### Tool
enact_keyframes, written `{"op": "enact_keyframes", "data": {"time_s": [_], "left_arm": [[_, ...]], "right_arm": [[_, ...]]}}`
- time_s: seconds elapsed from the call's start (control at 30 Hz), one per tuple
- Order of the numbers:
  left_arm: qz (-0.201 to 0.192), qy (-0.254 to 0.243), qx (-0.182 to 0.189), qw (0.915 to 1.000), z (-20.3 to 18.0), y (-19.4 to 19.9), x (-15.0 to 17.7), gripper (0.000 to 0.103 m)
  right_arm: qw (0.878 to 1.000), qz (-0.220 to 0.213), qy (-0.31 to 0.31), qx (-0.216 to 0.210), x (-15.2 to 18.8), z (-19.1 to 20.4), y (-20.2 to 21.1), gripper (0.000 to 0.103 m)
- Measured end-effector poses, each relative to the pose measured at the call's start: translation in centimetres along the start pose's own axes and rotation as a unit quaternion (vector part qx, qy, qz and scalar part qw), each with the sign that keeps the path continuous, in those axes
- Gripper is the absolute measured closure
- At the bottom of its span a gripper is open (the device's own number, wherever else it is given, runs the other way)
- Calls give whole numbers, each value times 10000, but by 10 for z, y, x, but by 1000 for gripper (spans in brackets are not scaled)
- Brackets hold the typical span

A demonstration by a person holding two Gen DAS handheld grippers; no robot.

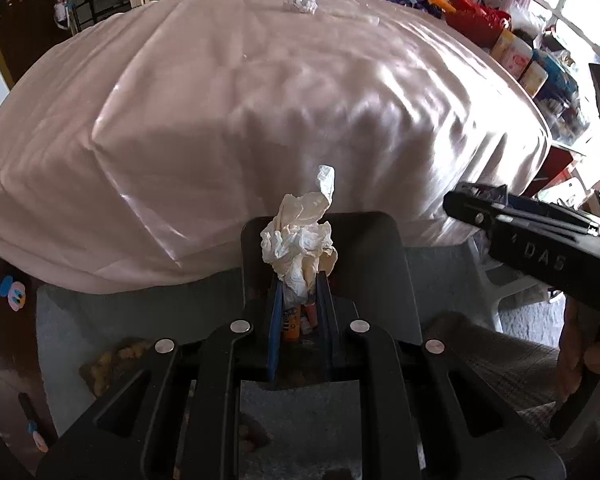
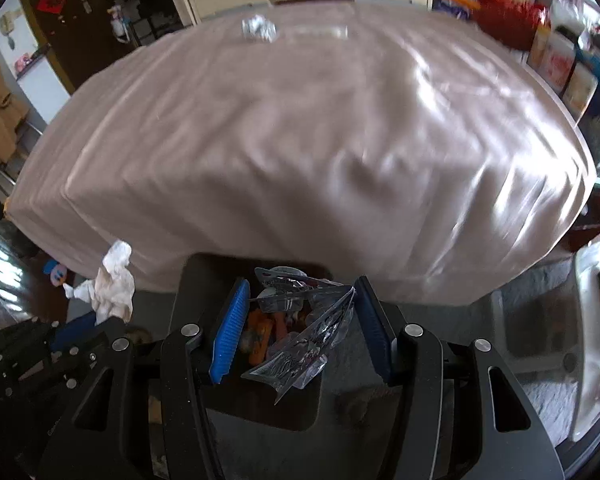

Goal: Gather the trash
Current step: 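Carry tissue and packet over the bin and open both tools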

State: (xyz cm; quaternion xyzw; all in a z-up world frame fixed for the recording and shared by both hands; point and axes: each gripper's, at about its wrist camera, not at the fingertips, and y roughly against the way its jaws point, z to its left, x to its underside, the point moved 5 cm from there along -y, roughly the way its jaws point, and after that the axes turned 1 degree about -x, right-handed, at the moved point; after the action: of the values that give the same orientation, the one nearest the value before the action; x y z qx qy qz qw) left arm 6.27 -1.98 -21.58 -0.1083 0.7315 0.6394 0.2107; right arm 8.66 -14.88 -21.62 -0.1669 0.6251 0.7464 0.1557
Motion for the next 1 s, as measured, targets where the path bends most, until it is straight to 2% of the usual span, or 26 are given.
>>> {"op": "enact_keyframes", "data": {"time_s": [0.1,0.3,0.6,0.77,0.83,0.93,1.0], "left_arm": [[144,83,179,9997,-4,-11,2,88],[550,68,241,9982,-12,-33,21,88],[634,233,237,9974,1,-40,25,85],[637,227,240,9974,1,-38,24,70],[634,231,241,9974,1,-38,24,66],[637,256,229,9974,3,-38,24,63],[621,272,196,9975,5,-37,23,58]], "right_arm": [[9995,188,235,-24,6,12,-14,48],[9992,300,268,72,8,13,-25,48],[9985,506,108,-179,11,13,-31,47],[9983,533,-15,-253,9,9,-30,46],[9982,532,-48,-275,7,7,-29,39],[9984,484,-73,-281,7,7,-27,37],[9987,426,-115,-267,4,4,-24,32]]}}
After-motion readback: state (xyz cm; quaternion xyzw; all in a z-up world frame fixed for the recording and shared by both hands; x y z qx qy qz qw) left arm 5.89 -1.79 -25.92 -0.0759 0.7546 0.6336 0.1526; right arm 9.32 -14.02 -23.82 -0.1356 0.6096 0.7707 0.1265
